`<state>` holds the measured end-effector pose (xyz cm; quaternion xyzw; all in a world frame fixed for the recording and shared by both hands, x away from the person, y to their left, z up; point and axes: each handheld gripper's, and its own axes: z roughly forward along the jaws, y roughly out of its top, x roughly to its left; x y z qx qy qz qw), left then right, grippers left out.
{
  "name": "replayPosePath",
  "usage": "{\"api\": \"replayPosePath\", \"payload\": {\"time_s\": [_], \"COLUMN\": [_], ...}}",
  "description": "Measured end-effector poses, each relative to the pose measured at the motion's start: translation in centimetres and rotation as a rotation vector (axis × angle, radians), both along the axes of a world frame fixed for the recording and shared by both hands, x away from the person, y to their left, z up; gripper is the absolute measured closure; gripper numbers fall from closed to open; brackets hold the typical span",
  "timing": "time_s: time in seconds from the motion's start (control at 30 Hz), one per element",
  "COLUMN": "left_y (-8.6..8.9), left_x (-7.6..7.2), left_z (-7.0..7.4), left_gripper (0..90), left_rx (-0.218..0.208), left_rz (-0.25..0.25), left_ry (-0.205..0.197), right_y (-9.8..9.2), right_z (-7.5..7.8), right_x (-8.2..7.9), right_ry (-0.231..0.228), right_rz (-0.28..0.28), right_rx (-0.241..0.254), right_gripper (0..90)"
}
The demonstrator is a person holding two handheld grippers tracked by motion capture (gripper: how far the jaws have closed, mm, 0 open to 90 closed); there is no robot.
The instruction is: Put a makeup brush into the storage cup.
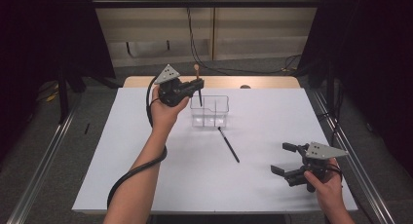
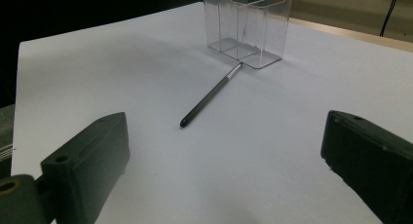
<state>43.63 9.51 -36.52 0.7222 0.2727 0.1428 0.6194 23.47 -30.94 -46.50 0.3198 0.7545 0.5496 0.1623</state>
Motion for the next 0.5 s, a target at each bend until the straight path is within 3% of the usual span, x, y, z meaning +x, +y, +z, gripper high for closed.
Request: {"api": "replayPosePath", "payload": {"time_s": [0.5], "left_y": [-0.08], "left_x": [0.88], "left_z": [-0.70], "left_gripper": [83.4], "left_rx": [0.033], "left_rz": [0.047], "left_ry": [-0.003], "right_y": [0.12], "right_z": [0.01], "right_x": [-0.01], "right_ry": [0.000], "right_rz": [0.010], "right_rx": [0.000], "right_gripper": [3.3]}}
